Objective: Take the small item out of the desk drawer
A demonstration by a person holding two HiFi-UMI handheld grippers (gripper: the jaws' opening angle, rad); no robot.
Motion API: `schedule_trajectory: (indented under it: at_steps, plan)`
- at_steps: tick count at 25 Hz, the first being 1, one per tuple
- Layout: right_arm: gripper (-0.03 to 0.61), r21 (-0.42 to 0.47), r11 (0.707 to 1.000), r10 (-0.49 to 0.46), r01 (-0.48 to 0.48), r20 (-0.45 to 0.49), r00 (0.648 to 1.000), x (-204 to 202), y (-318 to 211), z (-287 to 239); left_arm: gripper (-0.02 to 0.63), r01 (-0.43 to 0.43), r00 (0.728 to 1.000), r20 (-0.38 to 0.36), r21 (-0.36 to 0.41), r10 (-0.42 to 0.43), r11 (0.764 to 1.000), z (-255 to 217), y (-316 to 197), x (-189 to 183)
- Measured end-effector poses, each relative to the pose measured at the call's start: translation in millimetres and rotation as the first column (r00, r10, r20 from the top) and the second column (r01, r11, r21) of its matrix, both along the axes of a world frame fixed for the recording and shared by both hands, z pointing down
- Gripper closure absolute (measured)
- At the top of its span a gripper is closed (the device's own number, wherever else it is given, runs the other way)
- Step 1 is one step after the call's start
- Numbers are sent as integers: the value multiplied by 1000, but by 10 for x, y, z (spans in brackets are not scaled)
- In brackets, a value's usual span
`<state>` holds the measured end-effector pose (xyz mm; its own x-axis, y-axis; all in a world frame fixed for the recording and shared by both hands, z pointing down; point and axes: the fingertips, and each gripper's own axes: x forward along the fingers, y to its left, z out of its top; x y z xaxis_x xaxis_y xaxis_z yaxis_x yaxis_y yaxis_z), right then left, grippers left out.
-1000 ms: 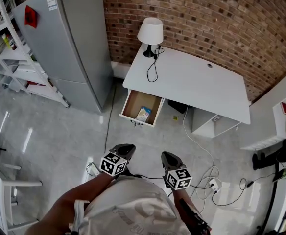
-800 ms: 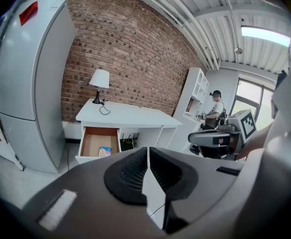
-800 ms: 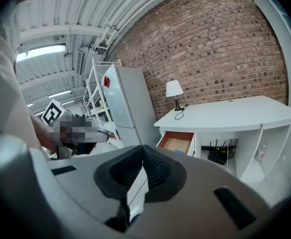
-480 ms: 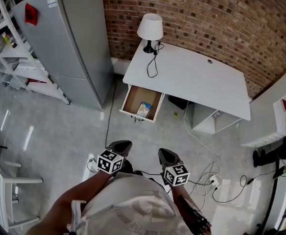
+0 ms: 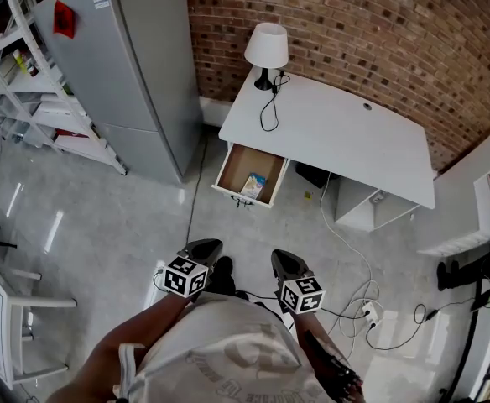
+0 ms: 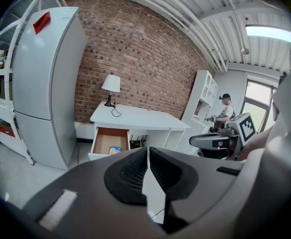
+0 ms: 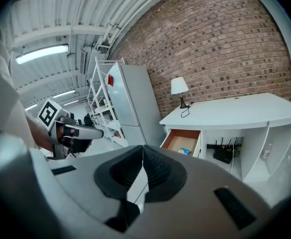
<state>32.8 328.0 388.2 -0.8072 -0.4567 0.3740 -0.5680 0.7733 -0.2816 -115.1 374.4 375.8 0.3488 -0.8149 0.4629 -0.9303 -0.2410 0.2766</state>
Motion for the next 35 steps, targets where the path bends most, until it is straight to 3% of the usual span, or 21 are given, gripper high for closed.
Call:
schedule_trajectory:
  at_steps: [20,35]
  plan:
    - [572,-58,995,82,-85,-47,995,115,-261,172,597,-88,995,-50,-46,86,995,215,-451,141]
    - [572,-61,992,102,-108,-91,991,140,-982,142,597,-108,991,-81,-46,104,993,223,-1272,123]
